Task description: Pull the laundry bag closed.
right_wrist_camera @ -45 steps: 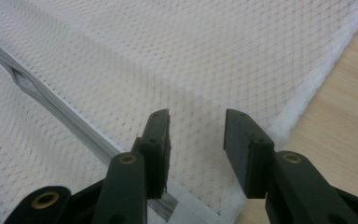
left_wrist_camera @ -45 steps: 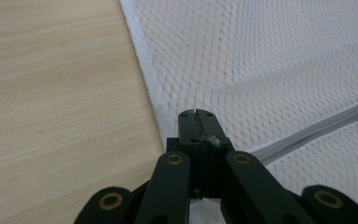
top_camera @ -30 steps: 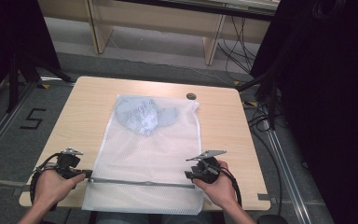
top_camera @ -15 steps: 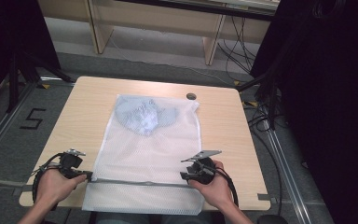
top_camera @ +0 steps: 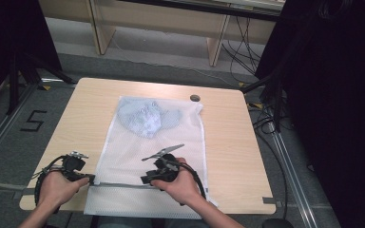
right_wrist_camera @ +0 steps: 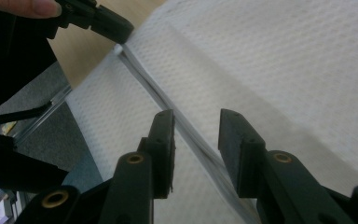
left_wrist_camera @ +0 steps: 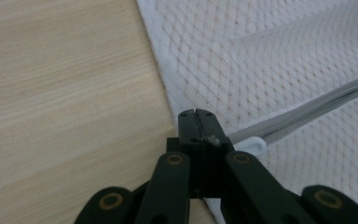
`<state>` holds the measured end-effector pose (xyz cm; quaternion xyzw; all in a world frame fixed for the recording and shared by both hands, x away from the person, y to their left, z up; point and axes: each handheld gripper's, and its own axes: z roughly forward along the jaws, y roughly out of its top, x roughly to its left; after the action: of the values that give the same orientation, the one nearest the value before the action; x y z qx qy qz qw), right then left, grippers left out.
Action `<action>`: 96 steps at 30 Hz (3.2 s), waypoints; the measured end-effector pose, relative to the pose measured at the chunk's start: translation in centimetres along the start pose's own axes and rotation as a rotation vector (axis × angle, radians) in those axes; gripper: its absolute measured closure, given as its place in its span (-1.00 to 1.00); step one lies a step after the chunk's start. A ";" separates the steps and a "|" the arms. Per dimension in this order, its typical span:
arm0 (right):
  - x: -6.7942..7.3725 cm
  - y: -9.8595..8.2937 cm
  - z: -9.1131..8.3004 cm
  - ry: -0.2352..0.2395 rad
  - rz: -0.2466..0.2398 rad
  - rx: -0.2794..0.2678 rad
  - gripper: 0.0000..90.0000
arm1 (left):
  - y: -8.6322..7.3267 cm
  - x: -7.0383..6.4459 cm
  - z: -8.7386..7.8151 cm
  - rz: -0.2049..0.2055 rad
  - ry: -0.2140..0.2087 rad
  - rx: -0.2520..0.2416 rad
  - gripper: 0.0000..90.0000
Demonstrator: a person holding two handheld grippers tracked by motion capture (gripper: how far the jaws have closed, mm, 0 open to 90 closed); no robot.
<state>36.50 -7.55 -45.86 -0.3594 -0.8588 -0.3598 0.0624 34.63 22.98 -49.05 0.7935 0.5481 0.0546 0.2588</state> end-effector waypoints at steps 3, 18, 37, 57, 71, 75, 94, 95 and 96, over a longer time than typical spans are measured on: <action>1.0 1.0 1.8 0.018 -0.025 0.016 0.50 | 0.0 0.1 -0.2 0.008 0.001 0.012 0.99; 4.1 2.8 7.7 0.089 -0.088 0.061 0.59 | -0.1 0.0 0.1 -0.035 -0.002 0.010 0.99; 5.5 4.7 10.9 0.116 -0.027 0.051 0.60 | -0.2 0.2 0.3 -0.071 -0.009 -0.009 0.99; 5.6 5.0 12.4 0.159 0.018 0.087 0.87 | -0.1 0.5 0.2 -0.044 -0.023 0.012 0.99; 5.7 5.1 12.6 0.132 0.011 0.095 0.87 | -0.1 0.3 0.3 -0.054 -0.010 -0.002 0.99; 6.0 5.1 12.7 0.134 0.014 0.108 0.92 | -0.2 0.1 0.3 -0.058 -0.013 0.007 0.99; 5.5 4.3 11.8 0.098 0.053 0.100 0.93 | -0.2 0.0 0.3 0.018 -0.001 0.014 1.00; 5.6 4.3 11.8 0.089 0.059 0.102 0.93 | -0.2 0.0 0.3 0.018 -0.001 0.014 1.00; 5.6 4.2 11.8 0.091 0.059 0.103 0.93 | -0.2 0.0 0.3 0.022 -0.001 0.013 1.00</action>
<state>37.01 5.47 -50.01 -0.3641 -0.8615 -0.3292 0.1301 34.59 22.96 -49.41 0.8011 0.5396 0.0534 0.2533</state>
